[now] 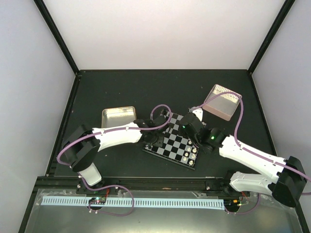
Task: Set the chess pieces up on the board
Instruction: Place the chess piece on the chessboard, then adjust the storage box at the center of the board.
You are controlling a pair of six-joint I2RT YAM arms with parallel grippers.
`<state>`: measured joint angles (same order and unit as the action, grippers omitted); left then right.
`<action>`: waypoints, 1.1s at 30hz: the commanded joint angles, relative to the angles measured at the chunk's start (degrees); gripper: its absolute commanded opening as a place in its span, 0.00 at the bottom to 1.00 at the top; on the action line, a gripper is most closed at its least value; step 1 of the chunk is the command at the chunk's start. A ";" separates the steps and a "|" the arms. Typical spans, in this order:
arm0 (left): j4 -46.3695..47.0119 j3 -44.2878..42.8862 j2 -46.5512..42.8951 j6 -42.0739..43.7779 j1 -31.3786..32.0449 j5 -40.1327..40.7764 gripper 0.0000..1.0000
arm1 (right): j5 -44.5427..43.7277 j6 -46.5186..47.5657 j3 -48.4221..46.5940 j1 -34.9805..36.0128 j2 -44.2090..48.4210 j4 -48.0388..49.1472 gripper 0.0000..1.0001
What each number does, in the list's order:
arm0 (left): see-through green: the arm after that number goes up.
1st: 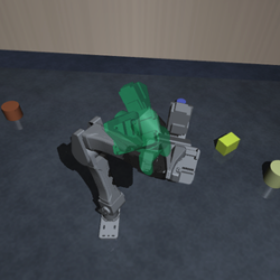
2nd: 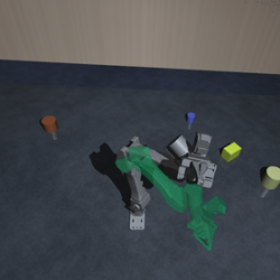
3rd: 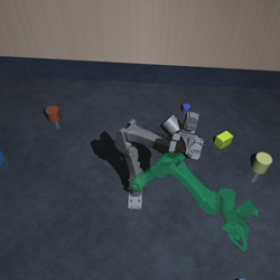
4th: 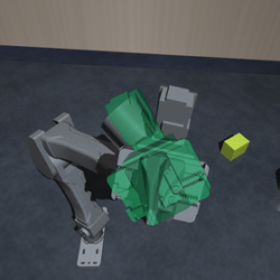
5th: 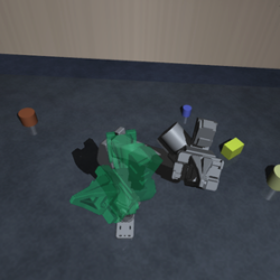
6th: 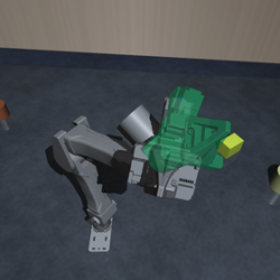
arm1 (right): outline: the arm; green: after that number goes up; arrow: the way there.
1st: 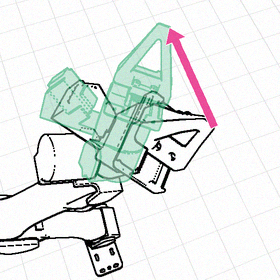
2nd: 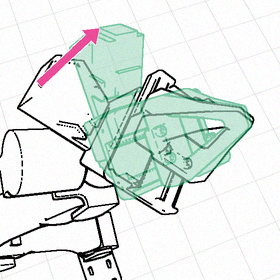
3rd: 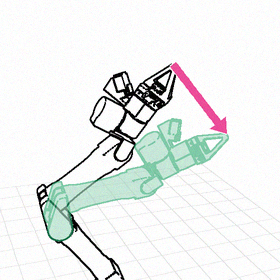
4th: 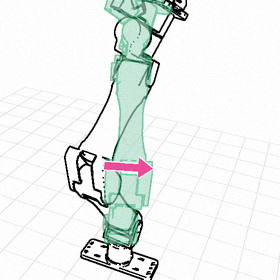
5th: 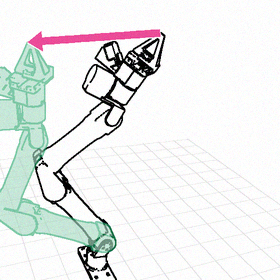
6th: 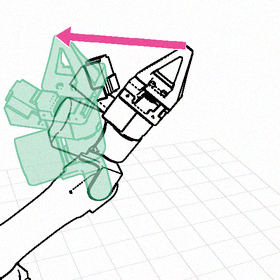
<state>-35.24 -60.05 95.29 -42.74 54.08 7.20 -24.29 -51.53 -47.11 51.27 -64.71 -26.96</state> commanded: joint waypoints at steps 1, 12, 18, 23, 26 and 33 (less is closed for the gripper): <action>-2.24 -3.36 -2.23 -0.33 0.28 1.24 0.30 | -1.37 -0.59 0.53 -0.41 1.66 0.79 0.26; -3.03 -2.33 -15.90 7.87 -8.00 14.06 0.57 | -1.04 -0.47 0.91 -0.49 2.72 1.38 0.27; 2.53 2.28 -18.61 18.79 -22.99 18.53 0.74 | 0.05 -0.28 0.41 -0.47 1.98 1.30 0.27; 5.31 2.05 -13.16 28.22 -35.27 12.65 0.80 | 1.13 0.68 -1.42 -0.58 1.19 0.05 0.27; -2.68 -6.93 -5.59 30.59 -36.83 8.47 0.78 | 1.46 1.20 -2.81 -0.58 0.29 -1.22 0.27; -10.15 -15.89 4.53 34.75 -35.80 11.24 0.78 | 3.23 0.67 -3.86 -0.56 -1.04 -1.44 0.27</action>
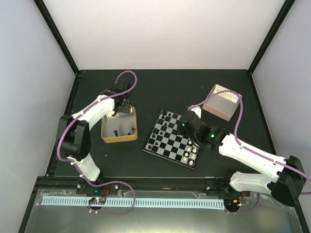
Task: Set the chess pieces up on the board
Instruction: Adjust the storage box at the center of the board.
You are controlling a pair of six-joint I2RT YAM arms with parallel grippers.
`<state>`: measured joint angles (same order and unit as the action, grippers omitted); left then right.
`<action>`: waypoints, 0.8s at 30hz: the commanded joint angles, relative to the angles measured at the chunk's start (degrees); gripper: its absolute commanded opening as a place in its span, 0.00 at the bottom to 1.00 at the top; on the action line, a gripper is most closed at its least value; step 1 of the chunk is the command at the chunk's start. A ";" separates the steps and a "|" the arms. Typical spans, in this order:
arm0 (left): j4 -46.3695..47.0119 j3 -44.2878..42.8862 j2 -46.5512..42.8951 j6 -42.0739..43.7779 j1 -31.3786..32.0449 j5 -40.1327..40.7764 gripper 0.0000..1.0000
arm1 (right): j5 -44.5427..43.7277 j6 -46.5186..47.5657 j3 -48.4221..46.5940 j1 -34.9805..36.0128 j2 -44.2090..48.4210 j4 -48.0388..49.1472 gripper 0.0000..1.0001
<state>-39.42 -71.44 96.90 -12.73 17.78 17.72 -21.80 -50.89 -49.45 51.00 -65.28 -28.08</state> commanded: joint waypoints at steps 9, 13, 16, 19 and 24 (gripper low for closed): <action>-10.75 -11.11 12.99 14.43 0.76 5.07 0.76 | 2.42 0.47 -1.71 -0.36 -0.22 -0.39 0.26; -9.14 -12.60 15.01 18.15 0.85 6.29 0.77 | 2.51 0.01 -1.11 -0.30 0.32 -0.07 0.26; -9.14 -14.85 16.95 19.95 0.80 5.93 0.77 | 2.46 -0.27 -0.92 -0.34 0.41 0.11 0.26; -9.62 -16.36 18.88 21.11 0.80 5.41 0.72 | 2.19 -0.28 -1.21 -0.33 0.37 -0.24 0.26; -10.03 -16.94 20.36 22.10 0.76 4.88 0.65 | 1.51 -0.60 -0.92 -0.38 0.50 -0.40 0.26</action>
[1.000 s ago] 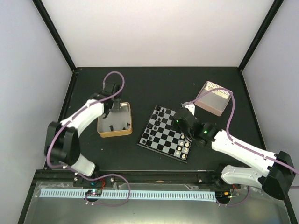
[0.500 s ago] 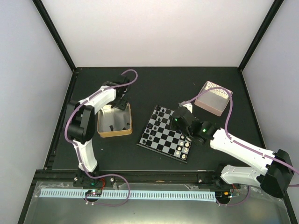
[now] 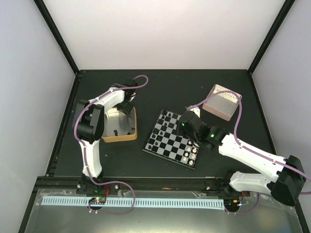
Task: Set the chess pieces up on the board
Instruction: Adjust the storage box at the center of the board.
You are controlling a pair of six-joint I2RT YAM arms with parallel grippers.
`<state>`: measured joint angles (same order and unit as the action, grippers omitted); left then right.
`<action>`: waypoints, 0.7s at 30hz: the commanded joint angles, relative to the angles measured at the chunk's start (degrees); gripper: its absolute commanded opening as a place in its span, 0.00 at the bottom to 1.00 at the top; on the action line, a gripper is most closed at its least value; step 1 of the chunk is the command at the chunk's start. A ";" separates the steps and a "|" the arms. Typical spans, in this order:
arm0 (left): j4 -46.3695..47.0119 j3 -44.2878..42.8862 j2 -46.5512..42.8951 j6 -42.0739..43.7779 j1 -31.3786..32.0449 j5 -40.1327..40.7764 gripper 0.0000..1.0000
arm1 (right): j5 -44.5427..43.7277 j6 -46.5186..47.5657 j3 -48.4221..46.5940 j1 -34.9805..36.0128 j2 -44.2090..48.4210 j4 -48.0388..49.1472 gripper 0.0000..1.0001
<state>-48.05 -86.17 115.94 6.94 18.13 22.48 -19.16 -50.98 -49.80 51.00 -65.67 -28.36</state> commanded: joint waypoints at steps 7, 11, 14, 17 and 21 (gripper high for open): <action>-0.39 -1.79 0.96 3.29 0.18 -0.77 0.45 | -0.46 -0.69 -1.00 -0.30 0.23 -0.03 0.26; -2.71 -2.35 2.01 1.57 -0.72 2.26 0.29 | -0.41 -0.69 -1.00 -0.33 0.25 0.03 0.26; -3.79 -2.09 2.09 0.83 -1.60 3.03 0.25 | -0.26 -0.55 -1.00 -0.35 0.24 0.04 0.26; -4.34 -2.01 1.66 0.34 -2.19 3.83 0.23 | 0.03 -0.57 -1.00 -0.34 0.21 0.15 0.26; -5.36 -2.40 1.29 -1.31 -2.73 3.86 0.17 | 0.21 -0.60 -1.08 -0.35 -0.01 0.25 0.26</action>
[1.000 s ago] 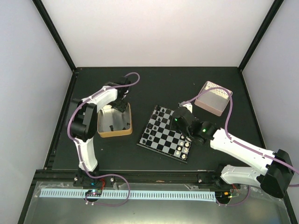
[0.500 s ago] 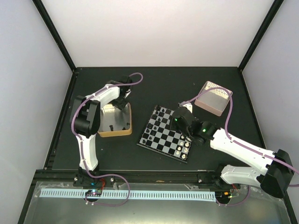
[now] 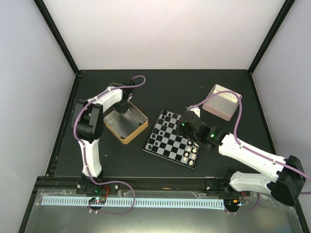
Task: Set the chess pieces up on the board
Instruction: Adjust the storage box at the center of the board.
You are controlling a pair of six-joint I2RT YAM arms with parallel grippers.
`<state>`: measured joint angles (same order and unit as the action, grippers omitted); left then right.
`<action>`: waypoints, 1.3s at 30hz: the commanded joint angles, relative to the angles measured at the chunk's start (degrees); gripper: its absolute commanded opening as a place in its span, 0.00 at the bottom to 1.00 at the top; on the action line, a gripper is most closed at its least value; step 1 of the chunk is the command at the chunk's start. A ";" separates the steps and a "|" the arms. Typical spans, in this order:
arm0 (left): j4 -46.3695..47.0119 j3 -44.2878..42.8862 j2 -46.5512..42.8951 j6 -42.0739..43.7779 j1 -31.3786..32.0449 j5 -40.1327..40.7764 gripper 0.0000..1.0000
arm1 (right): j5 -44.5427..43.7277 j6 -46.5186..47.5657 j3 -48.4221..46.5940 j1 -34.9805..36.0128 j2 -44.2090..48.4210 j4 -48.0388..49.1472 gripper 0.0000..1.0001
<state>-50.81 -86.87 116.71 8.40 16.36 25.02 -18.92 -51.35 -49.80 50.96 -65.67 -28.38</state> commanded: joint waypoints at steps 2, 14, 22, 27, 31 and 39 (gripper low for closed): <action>-3.05 -1.81 0.45 -3.90 -1.19 1.36 0.11 | 0.07 -0.11 -1.10 -0.31 -0.11 0.34 0.26; -8.64 -1.88 -0.43 -11.68 -3.43 -0.13 0.02 | 1.93 -0.37 0.16 -0.31 -0.28 2.64 0.25; -9.83 2.37 -4.12 -18.81 -5.38 -2.78 0.02 | 2.39 0.24 0.66 -0.26 0.05 3.59 0.25; -11.33 5.07 -6.94 -24.01 -6.98 -5.70 0.20 | 2.69 0.54 0.71 -0.31 0.19 3.88 0.25; -12.45 3.19 -9.80 -25.38 -7.04 -5.96 0.43 | 2.67 0.56 0.57 -0.28 0.52 3.52 0.25; -8.01 2.94 -17.49 -27.85 -6.00 -15.48 0.48 | 2.47 0.22 0.58 -0.33 0.48 3.59 0.25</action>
<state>-61.78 -83.88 104.64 -16.21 9.72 16.88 -16.14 -51.11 -49.65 50.96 -65.89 -25.67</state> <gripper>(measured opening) 0.483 0.251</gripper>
